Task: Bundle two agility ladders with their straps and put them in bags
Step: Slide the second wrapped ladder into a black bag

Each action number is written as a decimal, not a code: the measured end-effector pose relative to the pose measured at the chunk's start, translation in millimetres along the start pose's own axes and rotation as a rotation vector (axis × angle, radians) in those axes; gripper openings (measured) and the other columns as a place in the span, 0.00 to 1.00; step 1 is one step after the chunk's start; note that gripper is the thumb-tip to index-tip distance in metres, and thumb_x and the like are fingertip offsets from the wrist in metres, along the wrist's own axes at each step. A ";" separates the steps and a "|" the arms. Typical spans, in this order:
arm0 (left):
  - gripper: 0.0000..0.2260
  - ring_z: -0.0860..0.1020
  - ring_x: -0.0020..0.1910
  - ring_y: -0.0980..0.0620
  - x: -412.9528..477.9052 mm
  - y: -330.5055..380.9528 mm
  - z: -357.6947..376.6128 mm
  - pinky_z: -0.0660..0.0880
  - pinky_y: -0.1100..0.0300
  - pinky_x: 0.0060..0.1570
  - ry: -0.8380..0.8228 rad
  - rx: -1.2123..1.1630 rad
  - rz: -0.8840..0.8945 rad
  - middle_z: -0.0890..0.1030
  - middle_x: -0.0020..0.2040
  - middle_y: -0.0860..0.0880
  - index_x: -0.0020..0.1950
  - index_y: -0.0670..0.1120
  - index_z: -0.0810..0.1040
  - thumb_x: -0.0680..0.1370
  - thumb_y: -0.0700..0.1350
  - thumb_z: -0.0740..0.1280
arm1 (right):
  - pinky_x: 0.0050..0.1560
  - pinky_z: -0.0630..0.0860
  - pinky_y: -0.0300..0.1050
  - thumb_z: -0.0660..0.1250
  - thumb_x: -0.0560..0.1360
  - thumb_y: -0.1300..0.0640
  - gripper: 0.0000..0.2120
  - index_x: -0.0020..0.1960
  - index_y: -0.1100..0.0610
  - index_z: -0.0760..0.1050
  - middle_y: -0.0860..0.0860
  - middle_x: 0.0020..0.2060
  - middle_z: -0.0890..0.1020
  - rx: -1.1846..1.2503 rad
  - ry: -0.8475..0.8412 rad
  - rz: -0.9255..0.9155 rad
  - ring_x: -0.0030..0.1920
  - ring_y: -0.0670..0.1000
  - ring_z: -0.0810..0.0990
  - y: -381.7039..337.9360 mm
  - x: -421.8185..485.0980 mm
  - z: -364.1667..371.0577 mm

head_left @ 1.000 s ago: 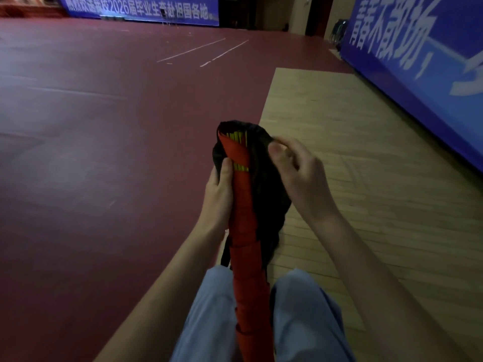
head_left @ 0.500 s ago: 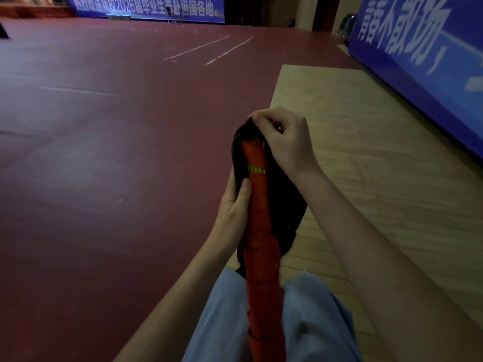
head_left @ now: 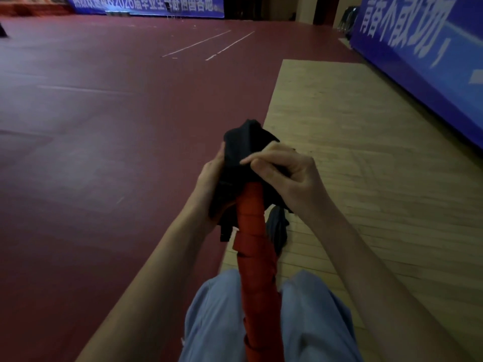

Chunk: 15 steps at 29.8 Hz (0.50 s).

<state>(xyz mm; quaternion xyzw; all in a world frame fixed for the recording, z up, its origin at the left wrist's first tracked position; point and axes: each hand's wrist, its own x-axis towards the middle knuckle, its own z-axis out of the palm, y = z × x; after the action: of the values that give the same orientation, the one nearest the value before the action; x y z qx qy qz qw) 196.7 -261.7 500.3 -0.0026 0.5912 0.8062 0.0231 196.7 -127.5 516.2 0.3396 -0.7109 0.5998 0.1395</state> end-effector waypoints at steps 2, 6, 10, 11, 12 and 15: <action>0.14 0.81 0.40 0.53 -3.4 -2.0 6.1 0.78 0.61 0.38 -0.061 0.010 0.001 0.81 0.45 0.46 0.52 0.46 0.77 0.77 0.53 0.58 | 0.42 0.69 0.30 0.64 0.73 0.55 0.08 0.49 0.52 0.79 0.38 0.35 0.76 0.033 -0.033 0.007 0.39 0.39 0.73 -0.5 -9.8 -0.4; 0.29 0.83 0.41 0.51 -6.5 0.9 -1.2 0.81 0.59 0.40 -0.183 -0.195 -0.128 0.85 0.43 0.46 0.52 0.44 0.79 0.76 0.64 0.49 | 0.39 0.69 0.29 0.65 0.74 0.59 0.09 0.52 0.55 0.79 0.40 0.34 0.76 0.095 -0.095 0.026 0.36 0.38 0.74 -1.7 -20.3 -4.0; 0.27 0.83 0.42 0.52 -5.1 9.4 -2.5 0.80 0.61 0.38 -0.193 -0.031 -0.142 0.85 0.43 0.47 0.50 0.45 0.82 0.73 0.64 0.54 | 0.37 0.68 0.30 0.66 0.73 0.62 0.08 0.50 0.55 0.80 0.40 0.33 0.75 0.083 -0.190 0.091 0.34 0.40 0.73 -0.6 -24.7 -4.8; 0.26 0.83 0.45 0.52 -5.8 7.2 0.7 0.80 0.62 0.40 -0.177 0.027 -0.125 0.85 0.47 0.46 0.54 0.45 0.80 0.71 0.62 0.58 | 0.37 0.68 0.30 0.65 0.73 0.62 0.08 0.50 0.55 0.81 0.40 0.32 0.75 0.087 -0.201 0.124 0.34 0.39 0.73 0.8 -27.7 -4.9; 0.28 0.83 0.46 0.52 -5.7 1.5 1.8 0.80 0.62 0.42 -0.142 0.059 -0.107 0.84 0.50 0.45 0.58 0.43 0.78 0.68 0.61 0.60 | 0.36 0.68 0.30 0.65 0.73 0.61 0.08 0.50 0.54 0.81 0.39 0.31 0.75 0.094 -0.205 0.156 0.34 0.39 0.72 3.1 -31.3 -5.0; 0.20 0.83 0.40 0.54 -12.3 -18.1 3.2 0.79 0.65 0.39 -0.027 0.026 -0.045 0.84 0.43 0.47 0.53 0.41 0.78 0.71 0.55 0.62 | 0.36 0.68 0.29 0.66 0.72 0.59 0.09 0.49 0.52 0.81 0.39 0.31 0.75 0.093 -0.238 0.237 0.33 0.39 0.72 8.7 -42.2 -4.7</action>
<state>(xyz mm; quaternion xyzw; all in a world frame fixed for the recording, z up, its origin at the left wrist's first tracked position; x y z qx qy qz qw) 209.7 -253.7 484.4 -0.0045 0.6010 0.7978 0.0491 221.0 -109.3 485.2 0.3282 -0.7289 0.5999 -0.0329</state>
